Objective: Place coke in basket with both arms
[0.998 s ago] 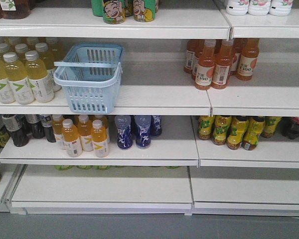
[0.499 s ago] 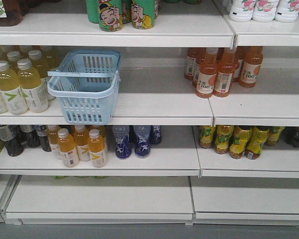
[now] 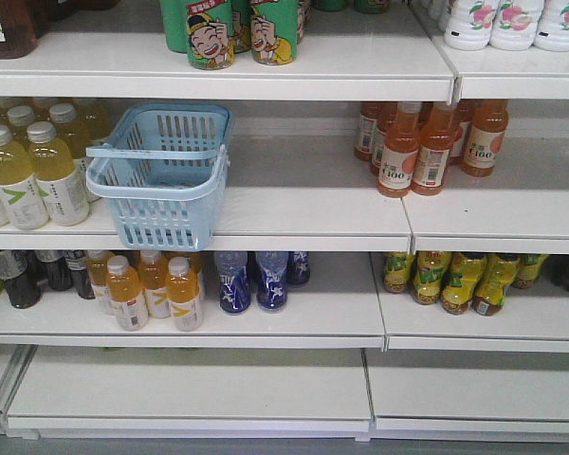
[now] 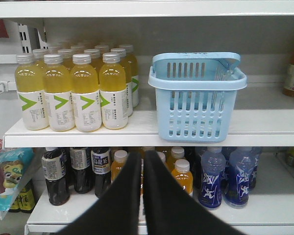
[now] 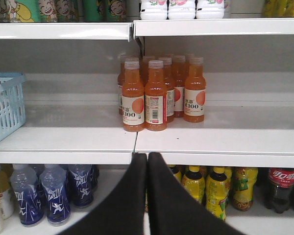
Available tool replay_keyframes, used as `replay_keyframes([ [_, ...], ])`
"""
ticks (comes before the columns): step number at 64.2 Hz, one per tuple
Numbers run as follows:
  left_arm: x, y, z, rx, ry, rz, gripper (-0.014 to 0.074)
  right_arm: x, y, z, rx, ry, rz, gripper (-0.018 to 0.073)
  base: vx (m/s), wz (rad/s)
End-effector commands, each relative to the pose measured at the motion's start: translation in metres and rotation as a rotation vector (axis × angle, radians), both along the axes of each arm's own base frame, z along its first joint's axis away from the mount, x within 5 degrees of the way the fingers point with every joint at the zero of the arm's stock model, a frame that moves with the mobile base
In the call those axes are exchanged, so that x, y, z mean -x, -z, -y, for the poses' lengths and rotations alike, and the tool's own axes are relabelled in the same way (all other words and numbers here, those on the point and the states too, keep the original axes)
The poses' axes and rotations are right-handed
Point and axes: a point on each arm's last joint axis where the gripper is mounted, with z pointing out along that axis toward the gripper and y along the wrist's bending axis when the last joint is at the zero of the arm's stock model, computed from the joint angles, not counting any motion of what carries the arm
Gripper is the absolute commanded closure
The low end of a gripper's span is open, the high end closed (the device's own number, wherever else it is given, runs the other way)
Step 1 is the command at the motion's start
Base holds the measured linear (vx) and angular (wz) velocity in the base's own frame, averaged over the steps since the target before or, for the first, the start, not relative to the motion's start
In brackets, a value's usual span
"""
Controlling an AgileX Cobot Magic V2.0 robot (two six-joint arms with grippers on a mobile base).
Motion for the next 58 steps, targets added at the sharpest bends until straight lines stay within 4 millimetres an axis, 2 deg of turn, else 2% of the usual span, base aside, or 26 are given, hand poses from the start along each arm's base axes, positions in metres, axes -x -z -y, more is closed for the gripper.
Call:
replay_keyframes([
  [1,-0.0004,-0.0183,0.0005,0.008,0.005,0.105,0.0602,0.0002,-0.0048,0.0,0.008,0.002,0.076,0.0569,0.06,0.01],
  [58,-0.0004,-0.0183,0.0005,0.008,0.005,0.105,0.0602,0.0002,-0.0048,0.0,0.008,0.002,0.076,0.0569,0.04,0.0],
])
